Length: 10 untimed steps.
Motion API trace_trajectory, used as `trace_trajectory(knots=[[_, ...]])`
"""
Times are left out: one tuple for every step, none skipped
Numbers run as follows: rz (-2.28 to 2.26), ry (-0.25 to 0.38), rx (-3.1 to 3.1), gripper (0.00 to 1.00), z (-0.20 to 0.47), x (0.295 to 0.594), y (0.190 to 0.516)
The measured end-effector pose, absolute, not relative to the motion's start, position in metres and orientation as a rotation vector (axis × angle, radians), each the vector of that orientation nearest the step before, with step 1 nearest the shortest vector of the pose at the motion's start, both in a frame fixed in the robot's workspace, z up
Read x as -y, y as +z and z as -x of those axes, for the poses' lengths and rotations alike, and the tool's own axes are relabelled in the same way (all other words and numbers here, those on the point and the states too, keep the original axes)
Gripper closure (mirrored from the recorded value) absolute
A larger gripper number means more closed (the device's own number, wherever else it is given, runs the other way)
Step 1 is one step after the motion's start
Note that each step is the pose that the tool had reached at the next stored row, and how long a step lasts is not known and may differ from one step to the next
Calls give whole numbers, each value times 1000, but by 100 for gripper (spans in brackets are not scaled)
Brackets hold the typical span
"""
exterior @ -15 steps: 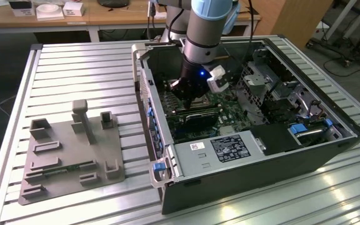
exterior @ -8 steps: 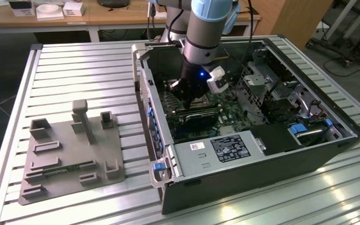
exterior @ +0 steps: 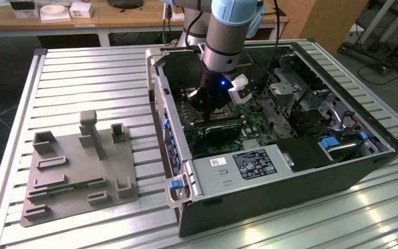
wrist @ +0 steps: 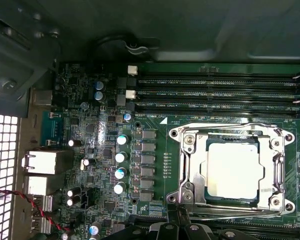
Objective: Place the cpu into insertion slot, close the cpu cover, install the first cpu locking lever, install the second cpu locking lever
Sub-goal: 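Install the second cpu locking lever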
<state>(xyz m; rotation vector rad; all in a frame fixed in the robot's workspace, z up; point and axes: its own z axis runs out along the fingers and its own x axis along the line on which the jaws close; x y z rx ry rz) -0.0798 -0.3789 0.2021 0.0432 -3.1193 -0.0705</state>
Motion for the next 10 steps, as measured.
trace_trajectory(knots=[[-43, -71, 3119, 90, 80, 379, 202], [-44, -71, 3119, 90, 80, 379, 202], [-46, -71, 3119, 90, 80, 379, 202], [-49, -70, 3119, 90, 80, 379, 202], [-49, -70, 3119, 90, 80, 379, 202], [-50, -70, 3119, 90, 80, 379, 202], [-50, -71, 3119, 90, 80, 379, 202], [-50, -71, 3119, 90, 80, 379, 202], [-50, -71, 3119, 90, 80, 379, 202], [-51, -71, 3119, 90, 80, 379, 202]])
